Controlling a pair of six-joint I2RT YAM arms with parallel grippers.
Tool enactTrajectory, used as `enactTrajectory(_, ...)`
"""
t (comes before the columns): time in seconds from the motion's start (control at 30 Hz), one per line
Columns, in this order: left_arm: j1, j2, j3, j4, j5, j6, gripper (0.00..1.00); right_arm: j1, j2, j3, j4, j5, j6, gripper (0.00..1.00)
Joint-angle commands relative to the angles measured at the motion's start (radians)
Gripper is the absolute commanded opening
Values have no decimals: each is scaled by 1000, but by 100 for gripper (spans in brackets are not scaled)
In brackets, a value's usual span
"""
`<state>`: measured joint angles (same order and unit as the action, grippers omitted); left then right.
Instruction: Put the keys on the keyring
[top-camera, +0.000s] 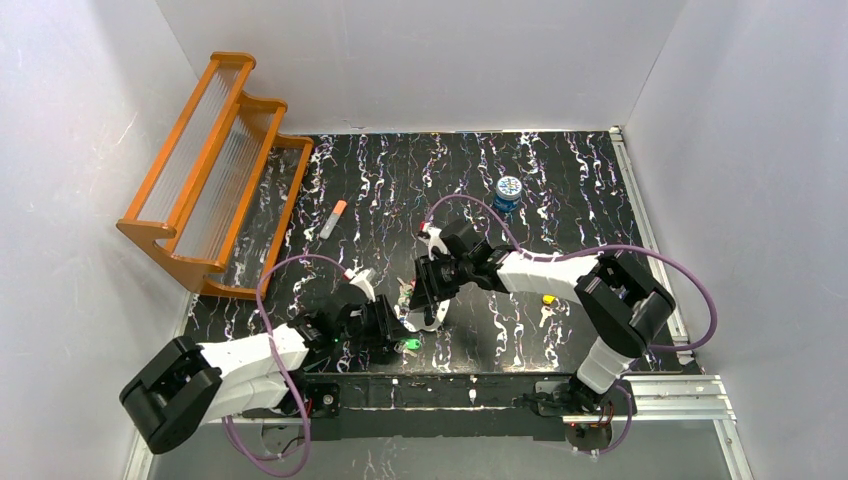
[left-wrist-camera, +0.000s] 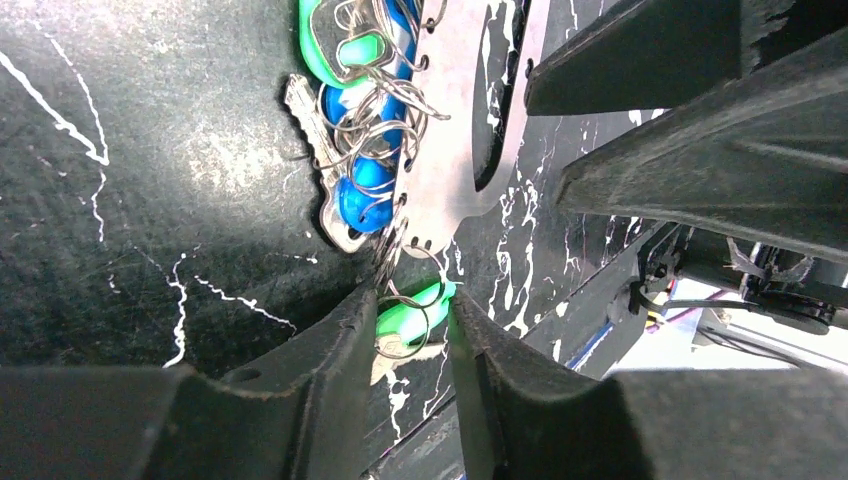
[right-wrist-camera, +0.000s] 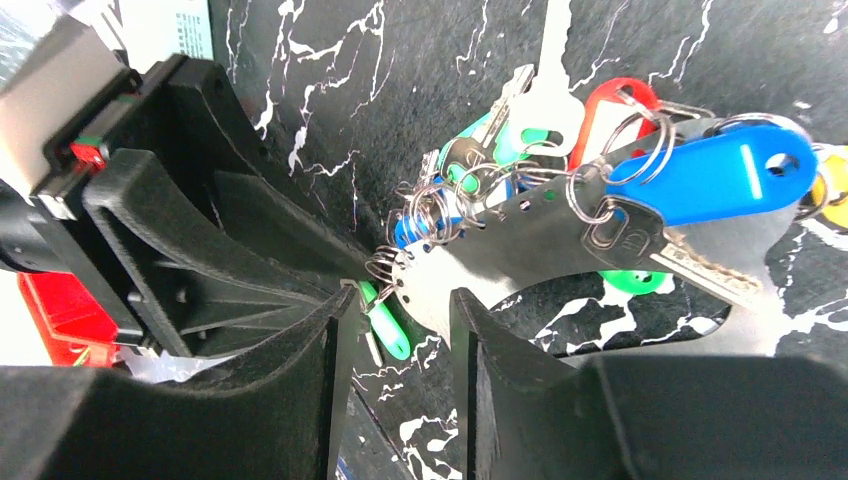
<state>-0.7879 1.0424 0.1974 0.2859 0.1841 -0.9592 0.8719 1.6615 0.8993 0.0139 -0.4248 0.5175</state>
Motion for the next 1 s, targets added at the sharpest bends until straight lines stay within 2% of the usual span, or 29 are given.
enactTrajectory(0.0,-18,44,33,-14,-70,31,29,-18,-40,-14,61,-64,21,46)
enactTrajectory(0.17,-18,64,77,-44,-100,80,18,-23,-44,-10,54,-71,17,46)
enactTrajectory(0.27,-19,56,95,-79,-114,98,17,-23,-35,-3,48,-83,11,46)
enactTrajectory(0.33,-19,32,90,-80,-115,99,22,-24,-28,2,41,-92,8,46)
enactTrajectory(0.4,-18,3,80,-86,-116,96,33,-23,-22,10,28,-99,2,46)
enactTrajectory(0.47,-18,-36,70,-109,-139,89,40,-21,-17,21,10,-100,-3,46)
enactTrajectory(0.57,-18,-97,55,-144,-170,68,42,-9,-15,35,-12,-88,-21,43)
enactTrajectory(0.67,-19,-144,41,-168,-219,52,41,19,-8,55,-63,-59,-47,36)
enactTrajectory(0.8,-18,-163,29,-182,-231,43,34,68,20,95,-97,-32,-73,23)
enactTrajectory(0.97,-18,-168,40,-277,-303,22,29,128,63,145,-99,-17,-88,19)
